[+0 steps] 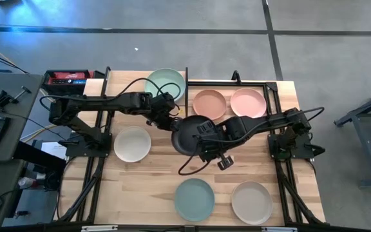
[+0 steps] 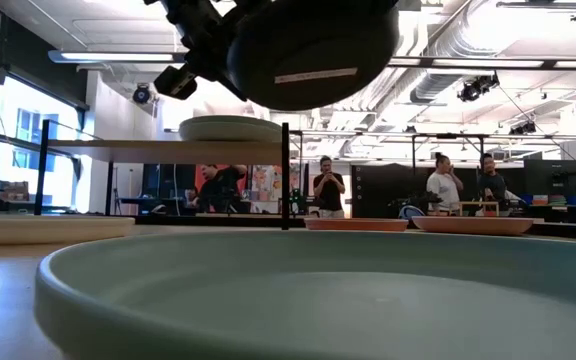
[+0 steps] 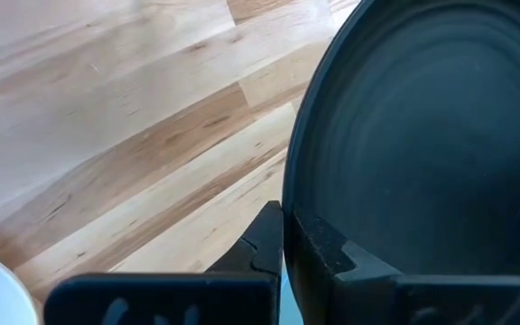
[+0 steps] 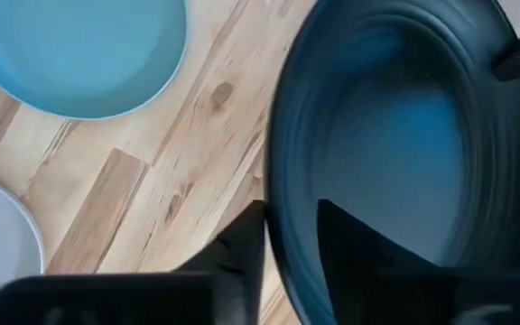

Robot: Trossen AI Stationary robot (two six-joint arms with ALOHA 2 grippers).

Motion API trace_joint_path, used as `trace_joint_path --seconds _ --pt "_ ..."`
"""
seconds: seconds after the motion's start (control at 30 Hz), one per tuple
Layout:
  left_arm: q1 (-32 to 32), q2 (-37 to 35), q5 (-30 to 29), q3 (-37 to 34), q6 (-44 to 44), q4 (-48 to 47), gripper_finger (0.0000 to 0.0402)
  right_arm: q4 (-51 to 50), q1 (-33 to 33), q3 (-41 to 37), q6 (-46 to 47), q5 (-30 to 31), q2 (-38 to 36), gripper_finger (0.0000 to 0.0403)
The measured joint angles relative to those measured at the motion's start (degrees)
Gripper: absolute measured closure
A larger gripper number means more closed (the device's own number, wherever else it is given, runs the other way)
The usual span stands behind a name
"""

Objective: Place and stack plates onto a shelf
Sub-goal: Stack the black plate on top of the green plate on the shelf

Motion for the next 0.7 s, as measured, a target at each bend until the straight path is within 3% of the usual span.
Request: trace_joint_path --seconds 0.23,0.7 --pt "-0.02 0.0 -0.55 0.0 0.85 0.05 0.0401 -1.16 -0.04 1.19 -1.04 0.04 -0.11 0.0278" --pt "1.61 -0.38 -3.54 -0.04 3.24 0.17 0.0401 -8.16 -0.08 12.59 -0.96 0.47 -0.24 0.0272"
